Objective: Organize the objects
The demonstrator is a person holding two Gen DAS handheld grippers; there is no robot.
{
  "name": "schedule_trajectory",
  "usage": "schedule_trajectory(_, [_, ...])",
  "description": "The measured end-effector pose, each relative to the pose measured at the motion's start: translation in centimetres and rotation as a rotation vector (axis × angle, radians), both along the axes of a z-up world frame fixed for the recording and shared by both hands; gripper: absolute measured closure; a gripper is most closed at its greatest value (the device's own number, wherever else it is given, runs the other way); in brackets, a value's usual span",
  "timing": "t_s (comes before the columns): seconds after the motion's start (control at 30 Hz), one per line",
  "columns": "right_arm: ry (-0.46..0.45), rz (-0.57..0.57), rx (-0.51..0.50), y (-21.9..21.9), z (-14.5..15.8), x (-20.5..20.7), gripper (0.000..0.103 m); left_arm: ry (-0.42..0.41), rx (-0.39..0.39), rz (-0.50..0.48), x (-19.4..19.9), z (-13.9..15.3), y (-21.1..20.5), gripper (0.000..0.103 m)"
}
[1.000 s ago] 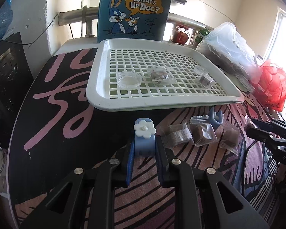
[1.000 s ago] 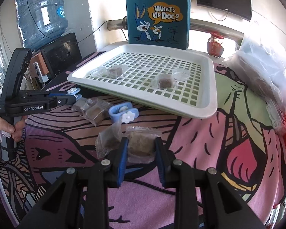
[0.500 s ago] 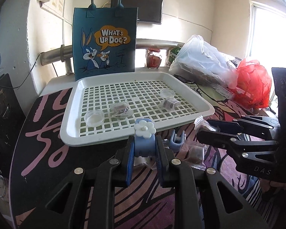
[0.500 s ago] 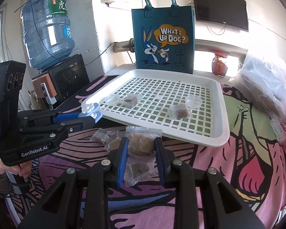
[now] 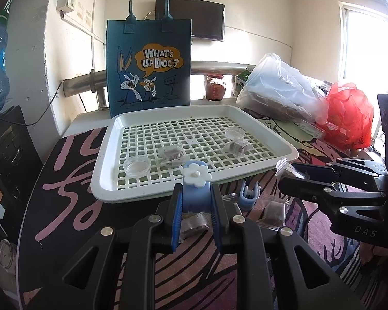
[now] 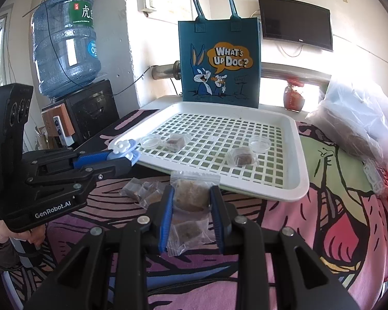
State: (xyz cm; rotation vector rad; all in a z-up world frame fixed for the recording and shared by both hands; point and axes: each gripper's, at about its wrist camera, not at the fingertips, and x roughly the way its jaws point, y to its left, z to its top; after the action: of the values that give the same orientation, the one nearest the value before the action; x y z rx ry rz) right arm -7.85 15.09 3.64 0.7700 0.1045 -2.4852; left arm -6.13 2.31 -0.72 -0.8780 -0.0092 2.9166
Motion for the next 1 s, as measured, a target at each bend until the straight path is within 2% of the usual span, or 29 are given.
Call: schedule_trajectory(1.0, [-0.008, 0.002, -0.025, 0.49, 0.14, 0.13, 0.076, -0.008, 0.009, 0.002, 0.05, -0.06, 0.00, 0.084])
